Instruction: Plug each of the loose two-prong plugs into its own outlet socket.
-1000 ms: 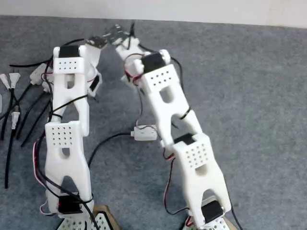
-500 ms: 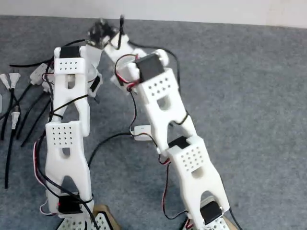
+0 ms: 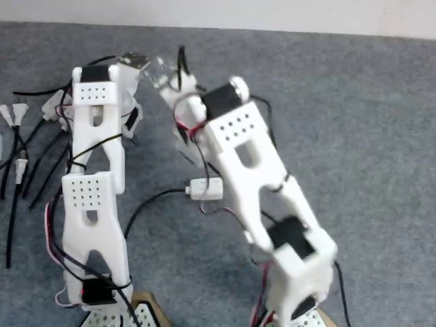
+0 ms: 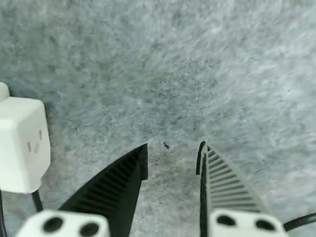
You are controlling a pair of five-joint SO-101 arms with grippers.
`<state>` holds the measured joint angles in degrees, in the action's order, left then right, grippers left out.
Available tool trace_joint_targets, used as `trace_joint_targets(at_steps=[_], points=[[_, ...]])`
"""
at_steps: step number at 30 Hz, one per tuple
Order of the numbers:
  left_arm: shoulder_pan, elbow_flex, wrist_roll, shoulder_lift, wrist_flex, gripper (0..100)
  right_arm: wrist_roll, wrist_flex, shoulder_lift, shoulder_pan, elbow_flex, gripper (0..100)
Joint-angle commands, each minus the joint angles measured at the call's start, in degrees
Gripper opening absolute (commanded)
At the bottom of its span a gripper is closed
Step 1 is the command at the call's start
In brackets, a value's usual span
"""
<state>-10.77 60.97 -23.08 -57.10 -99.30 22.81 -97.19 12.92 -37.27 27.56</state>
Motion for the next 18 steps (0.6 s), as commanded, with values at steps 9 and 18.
trace_joint_targets(at_steps=[9, 18], points=[[2.7, 6.2, 4.2, 0.9, -1.8, 19, 1.8, 49.5, -33.2, 1.5, -64.5, 0.7], [5.8, 2.8, 6.8, 13.2, -1.8, 19, -0.3, 68.5, -37.6, 4.5, -73.6, 0.7]])
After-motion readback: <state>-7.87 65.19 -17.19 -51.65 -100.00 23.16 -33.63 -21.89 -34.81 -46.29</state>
